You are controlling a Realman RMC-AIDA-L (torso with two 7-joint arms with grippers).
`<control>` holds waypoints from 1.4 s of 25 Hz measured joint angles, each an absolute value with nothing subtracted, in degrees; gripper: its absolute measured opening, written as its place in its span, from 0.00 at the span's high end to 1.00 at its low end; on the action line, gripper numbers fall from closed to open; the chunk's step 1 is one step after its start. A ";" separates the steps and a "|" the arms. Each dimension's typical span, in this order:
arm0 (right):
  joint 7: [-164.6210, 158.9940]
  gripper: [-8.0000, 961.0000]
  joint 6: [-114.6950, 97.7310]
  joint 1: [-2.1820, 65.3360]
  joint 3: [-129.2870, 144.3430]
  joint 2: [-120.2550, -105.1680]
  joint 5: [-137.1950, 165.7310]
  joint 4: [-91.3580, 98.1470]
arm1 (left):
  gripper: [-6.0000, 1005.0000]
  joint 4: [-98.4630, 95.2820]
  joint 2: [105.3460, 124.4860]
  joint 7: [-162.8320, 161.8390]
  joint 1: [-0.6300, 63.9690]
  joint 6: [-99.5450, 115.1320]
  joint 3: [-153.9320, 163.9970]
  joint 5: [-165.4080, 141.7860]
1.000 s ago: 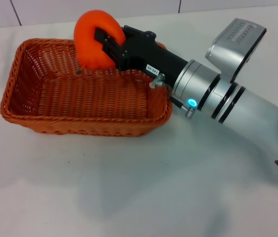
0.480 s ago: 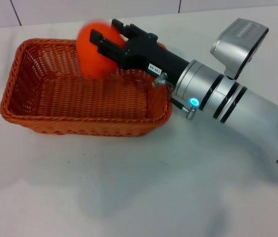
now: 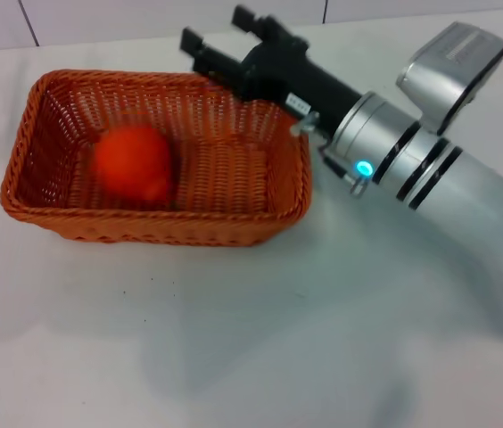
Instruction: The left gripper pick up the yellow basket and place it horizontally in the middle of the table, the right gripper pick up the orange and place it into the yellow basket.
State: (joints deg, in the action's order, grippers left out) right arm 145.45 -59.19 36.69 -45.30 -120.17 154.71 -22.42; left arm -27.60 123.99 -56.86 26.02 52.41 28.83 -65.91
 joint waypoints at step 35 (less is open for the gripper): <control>162.32 0.02 -62.59 24.29 -82.26 -119.57 154.60 -8.25 | 0.11 -22.86 123.91 -41.42 25.11 52.76 21.55 -62.83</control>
